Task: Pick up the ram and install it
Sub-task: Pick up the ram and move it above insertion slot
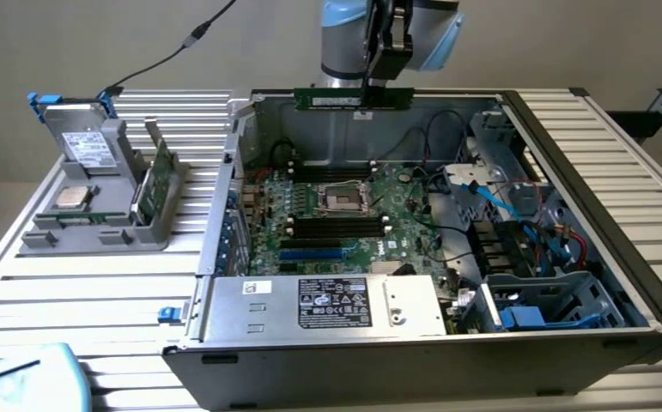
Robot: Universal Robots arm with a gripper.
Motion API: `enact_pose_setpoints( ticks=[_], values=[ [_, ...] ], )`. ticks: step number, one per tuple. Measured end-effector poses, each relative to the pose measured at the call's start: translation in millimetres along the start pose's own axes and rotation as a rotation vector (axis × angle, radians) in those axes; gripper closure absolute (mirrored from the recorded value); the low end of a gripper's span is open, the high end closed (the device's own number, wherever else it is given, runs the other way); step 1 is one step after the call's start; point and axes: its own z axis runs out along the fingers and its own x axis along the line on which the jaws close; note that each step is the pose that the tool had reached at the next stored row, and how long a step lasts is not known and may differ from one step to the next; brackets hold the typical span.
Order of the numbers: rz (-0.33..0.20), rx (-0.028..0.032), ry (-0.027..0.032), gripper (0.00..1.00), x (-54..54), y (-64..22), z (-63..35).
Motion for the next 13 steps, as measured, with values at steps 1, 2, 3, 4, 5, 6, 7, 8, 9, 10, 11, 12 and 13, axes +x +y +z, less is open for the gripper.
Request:
enact_pose_setpoints(
  ticks=[1, 2, 3, 4, 5, 6, 7, 8, 9, 10, 11, 12, 13],
  values=[
    [0.006, 0.0003, -0.0005, 0.86, 0.1, -0.4, 1.8],
    [0.013, 0.0006, -0.0011, 0.86, 0.1, -0.8, 3.6],
    [0.019, 0.0008, -0.0016, 0.86, 0.2, -1.1, 5.3],
    [0.026, 0.001, -0.0021, 0.86, 0.3, -1.4, 7.3],
    [0.031, 0.0011, -0.0026, 0.86, 0.3, -1.7, 9.1],
    [0.034, 0.001, -0.0029, 0.86, 0.4, -1.8, 10.9],
    [0.034, 0.0001, -0.0028, 0.86, 0.6, -2.0, 12.4],
    [0.035, -0.0025, -0.0025, 0.86, 0.6, -2.2, 13.3],
    [0.035, -0.0074, -0.0022, 0.86, 0.7, -2.2, 14.0],
    [0.035, -0.0126, -0.0021, 0.86, 0.7, -2.2, 14.8],
    [0.035, -0.0177, -0.0018, 0.86, 0.8, -2.3, 15.8],
    [0.036, -0.0228, -0.0017, 0.86, 0.8, -2.3, 16.8],
    [0.036, -0.0277, -0.0015, 0.86, 0.9, -2.4, 17.9]
  ],
)
